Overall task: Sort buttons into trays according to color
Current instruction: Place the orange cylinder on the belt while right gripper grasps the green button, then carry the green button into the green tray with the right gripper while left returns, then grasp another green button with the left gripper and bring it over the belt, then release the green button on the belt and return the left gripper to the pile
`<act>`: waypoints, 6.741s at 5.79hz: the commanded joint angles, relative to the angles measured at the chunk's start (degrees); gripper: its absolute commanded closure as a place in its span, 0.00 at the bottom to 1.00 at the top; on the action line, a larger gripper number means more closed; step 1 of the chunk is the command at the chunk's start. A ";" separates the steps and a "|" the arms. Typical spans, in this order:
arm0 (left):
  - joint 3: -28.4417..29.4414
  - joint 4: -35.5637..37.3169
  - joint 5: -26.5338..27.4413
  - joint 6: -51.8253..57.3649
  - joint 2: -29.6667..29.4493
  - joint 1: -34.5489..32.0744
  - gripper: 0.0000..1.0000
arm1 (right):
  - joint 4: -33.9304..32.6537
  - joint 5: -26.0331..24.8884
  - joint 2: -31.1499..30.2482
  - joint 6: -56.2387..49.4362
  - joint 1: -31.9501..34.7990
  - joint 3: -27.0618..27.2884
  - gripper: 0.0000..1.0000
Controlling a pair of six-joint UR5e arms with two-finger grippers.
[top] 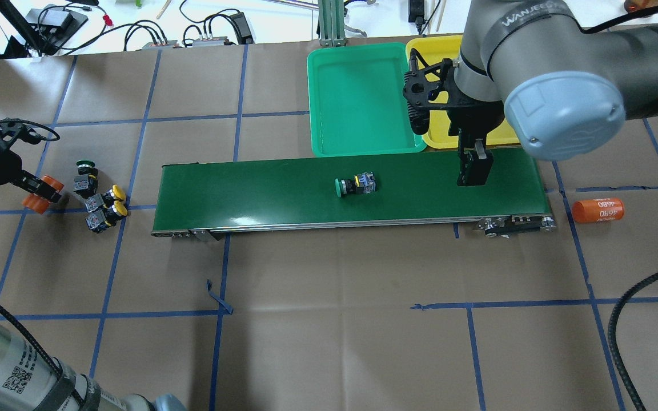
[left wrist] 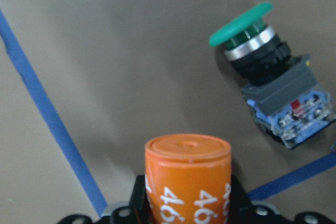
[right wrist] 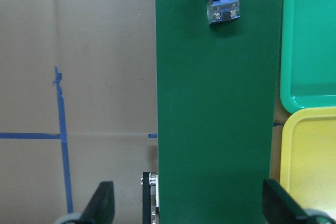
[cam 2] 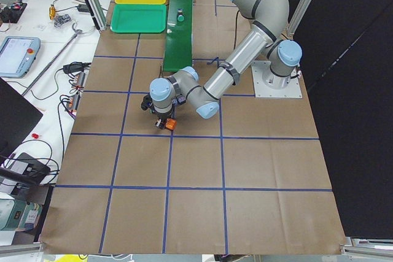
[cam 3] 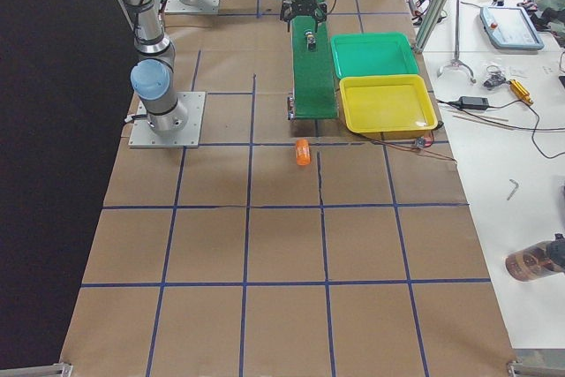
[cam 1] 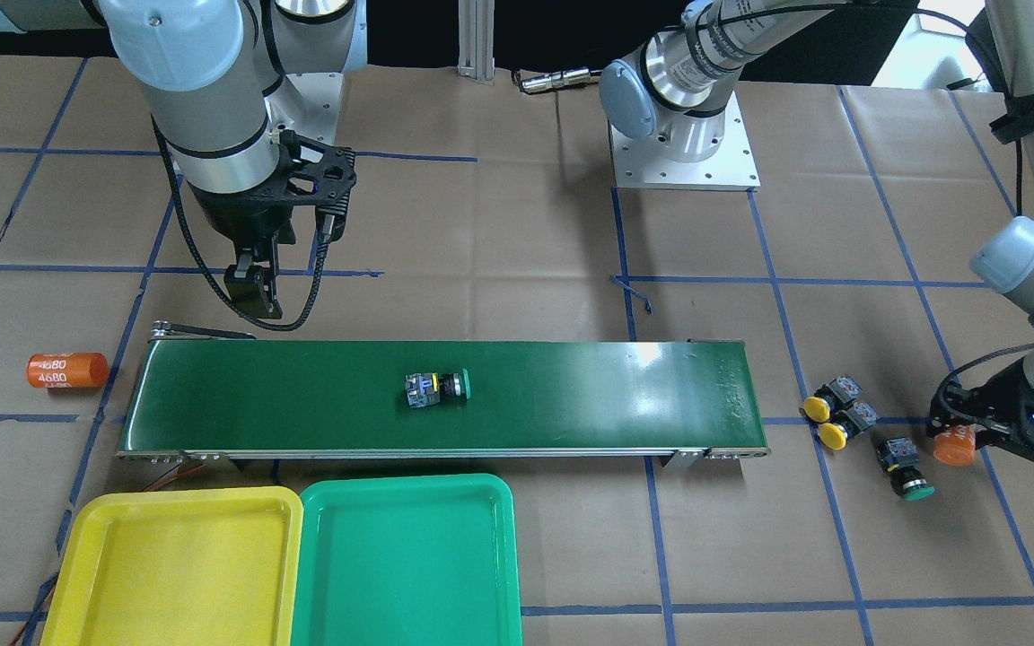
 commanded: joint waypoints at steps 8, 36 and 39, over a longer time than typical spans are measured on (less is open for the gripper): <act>-10.53 -12.19 6.24 29.97 15.63 -36.41 0.80 | -25.96 -0.41 13.28 -5.00 1.64 10.25 0.19; -12.28 -10.50 3.52 32.78 15.79 -32.28 0.89 | 4.89 1.79 2.47 0.71 1.97 -3.63 0.00; -11.34 -8.48 1.32 30.50 15.61 -32.20 0.05 | 4.71 1.88 2.47 0.63 1.88 -2.49 0.00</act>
